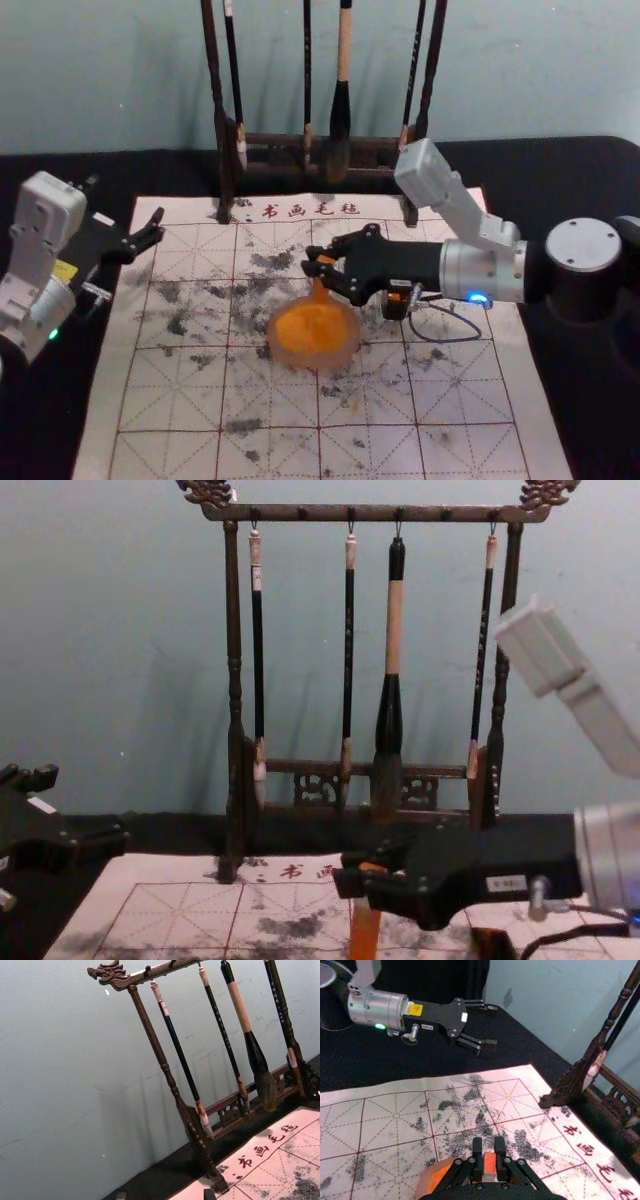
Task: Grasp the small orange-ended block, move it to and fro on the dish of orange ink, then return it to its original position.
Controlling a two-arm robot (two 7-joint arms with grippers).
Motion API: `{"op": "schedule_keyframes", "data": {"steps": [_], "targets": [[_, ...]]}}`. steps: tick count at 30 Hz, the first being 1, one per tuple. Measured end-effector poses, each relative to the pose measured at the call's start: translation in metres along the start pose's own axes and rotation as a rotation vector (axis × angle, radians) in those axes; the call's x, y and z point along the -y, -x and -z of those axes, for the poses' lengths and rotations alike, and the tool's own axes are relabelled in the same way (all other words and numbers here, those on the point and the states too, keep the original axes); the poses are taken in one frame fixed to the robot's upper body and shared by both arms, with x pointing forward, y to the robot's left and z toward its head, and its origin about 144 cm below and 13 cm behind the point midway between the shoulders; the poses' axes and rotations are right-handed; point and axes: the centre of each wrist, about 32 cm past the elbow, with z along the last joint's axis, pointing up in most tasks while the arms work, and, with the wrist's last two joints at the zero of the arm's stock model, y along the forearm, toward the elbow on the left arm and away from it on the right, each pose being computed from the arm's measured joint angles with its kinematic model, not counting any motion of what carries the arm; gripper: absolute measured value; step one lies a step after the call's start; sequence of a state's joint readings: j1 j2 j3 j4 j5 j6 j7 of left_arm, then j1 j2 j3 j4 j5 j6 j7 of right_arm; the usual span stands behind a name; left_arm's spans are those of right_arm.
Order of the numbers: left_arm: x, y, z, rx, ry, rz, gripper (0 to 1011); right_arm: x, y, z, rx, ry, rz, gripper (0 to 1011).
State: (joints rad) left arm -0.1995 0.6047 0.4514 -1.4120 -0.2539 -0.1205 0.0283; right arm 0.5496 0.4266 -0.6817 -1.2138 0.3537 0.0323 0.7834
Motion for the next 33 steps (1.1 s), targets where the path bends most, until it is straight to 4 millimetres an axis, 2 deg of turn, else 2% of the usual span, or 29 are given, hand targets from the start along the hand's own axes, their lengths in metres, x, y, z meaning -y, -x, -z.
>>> {"op": "schedule_keyframes", "data": {"steps": [13,33], "targets": [[0.000,0.000,0.000,0.000,0.000,0.000,1001,-0.014,-0.002,0.001,-0.035,0.032,0.007,145],[0.000,0.000,0.000,0.000,0.000,0.000,1001,-0.015,0.004,0.000,-0.011,0.072,-0.025,145]]}}
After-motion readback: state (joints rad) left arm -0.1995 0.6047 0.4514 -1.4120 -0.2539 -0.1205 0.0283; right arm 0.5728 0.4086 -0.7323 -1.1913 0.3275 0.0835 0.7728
